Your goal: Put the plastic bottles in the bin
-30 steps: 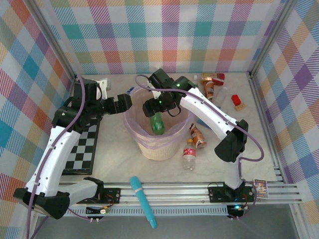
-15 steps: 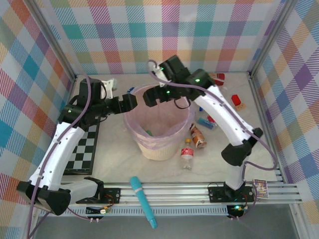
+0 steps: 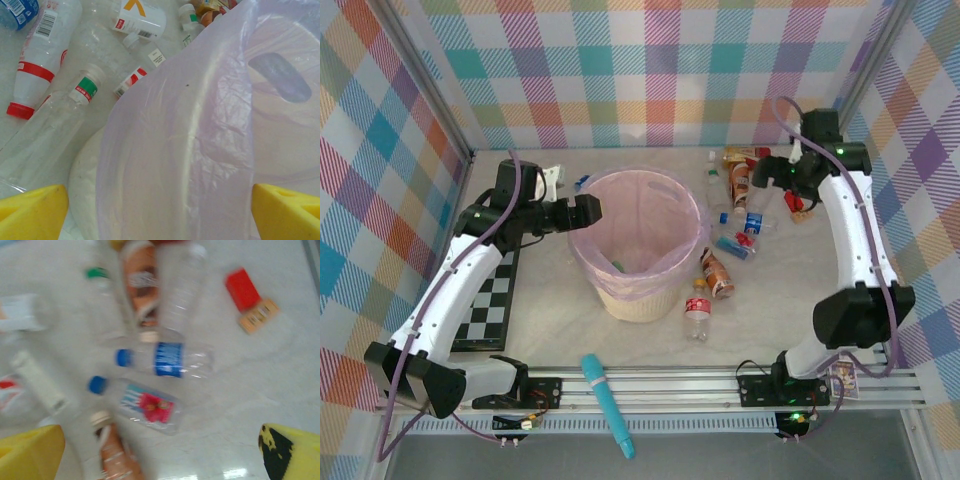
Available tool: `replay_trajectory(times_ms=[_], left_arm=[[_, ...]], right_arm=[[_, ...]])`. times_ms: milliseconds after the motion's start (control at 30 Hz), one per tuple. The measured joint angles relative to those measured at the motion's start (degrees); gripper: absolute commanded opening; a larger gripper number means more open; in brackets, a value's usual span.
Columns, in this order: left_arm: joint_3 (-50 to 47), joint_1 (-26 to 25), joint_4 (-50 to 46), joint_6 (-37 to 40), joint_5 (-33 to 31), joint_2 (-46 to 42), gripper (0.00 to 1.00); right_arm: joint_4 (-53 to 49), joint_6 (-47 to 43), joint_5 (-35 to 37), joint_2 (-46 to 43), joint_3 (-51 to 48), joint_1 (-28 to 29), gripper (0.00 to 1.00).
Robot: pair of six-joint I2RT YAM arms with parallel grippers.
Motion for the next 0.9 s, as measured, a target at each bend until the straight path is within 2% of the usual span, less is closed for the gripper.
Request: replay_trajectory(times_ms=[100,200,333,567,900], left_arm=[[-0.1,0.0,0.0,0.0,0.0,0.2,0.92],[-0.3,0.0,0.1,0.0,0.0,0.4,0.91],[-0.7,0.0,0.2,0.0,0.0,0.8,0.92],[-0.8,0.0,0.2,-0.1,0.0,1.1,0.92],[-1.0,0.0,0.7,-0.3,0.0,1.1,0.92]], right_arm=[[2.4,0.0,-1.6,3.9,-2.8,-3.8,0.99],[6.3,0.6,-3.5,8.5,-3.3,-5.1,0.99],[12.0,2.8,-5.8,15.2,-2.4,-5.2,0.93],[16.9,7.0,-5.4,29.3,5.2,-5.2,0.89],[19.5,11.9,-5.4,37.1,9.0,-5.2,0.84]])
